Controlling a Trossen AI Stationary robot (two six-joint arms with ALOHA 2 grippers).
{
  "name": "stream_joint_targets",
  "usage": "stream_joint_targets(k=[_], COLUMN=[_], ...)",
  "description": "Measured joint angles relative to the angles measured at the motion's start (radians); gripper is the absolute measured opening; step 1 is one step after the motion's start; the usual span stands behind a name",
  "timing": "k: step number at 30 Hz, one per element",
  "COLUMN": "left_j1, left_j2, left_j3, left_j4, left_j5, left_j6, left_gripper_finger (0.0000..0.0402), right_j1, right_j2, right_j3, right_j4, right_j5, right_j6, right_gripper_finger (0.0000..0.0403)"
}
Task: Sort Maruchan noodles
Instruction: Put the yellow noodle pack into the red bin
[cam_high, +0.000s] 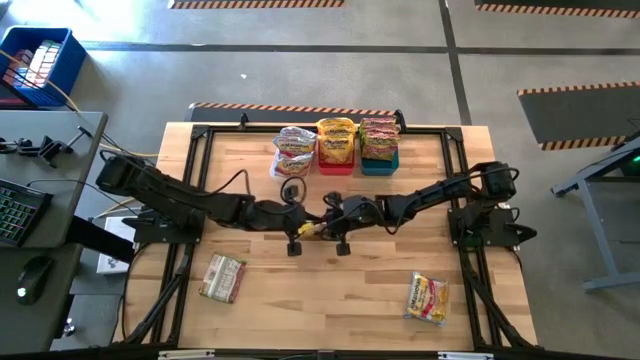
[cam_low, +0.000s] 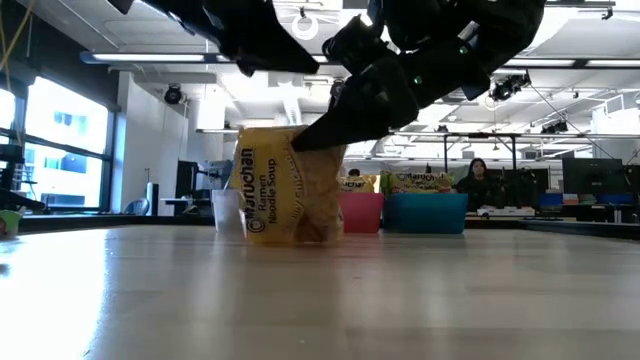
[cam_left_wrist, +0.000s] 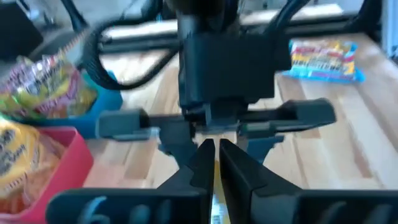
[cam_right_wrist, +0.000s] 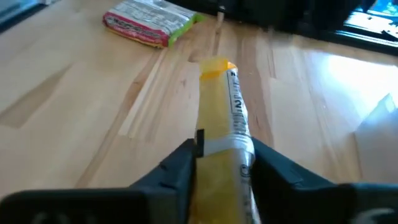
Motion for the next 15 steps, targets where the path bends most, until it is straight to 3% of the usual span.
stream_joint_targets(k=[7,11,15], left_j1=[-0.014,-0.035,-0.077], left_j2=[-0.037,-0.066,-0.123], left_j3=[-0.148,-0.289,-0.417], left_j4=[0.286,0.492,0.598], left_j5=[0.012,0.012,-0.020], left_j6=[0.064,0.081,0.082], left_gripper_finger=[0.0044,0.0057,0.0066], right_j1=[0.000,0.000,0.000], right_j2=[0.000,0.000,-0.008], right_j3=[-0.001,-0.001,-0.001], right_j4=[-0.011,-0.010,0.000], right_j5=[-0.016,0.003,0.012], right_j6=[-0.005,-0.005,-0.017], right_gripper_finger=[0.0010,0.0009,0.0005])
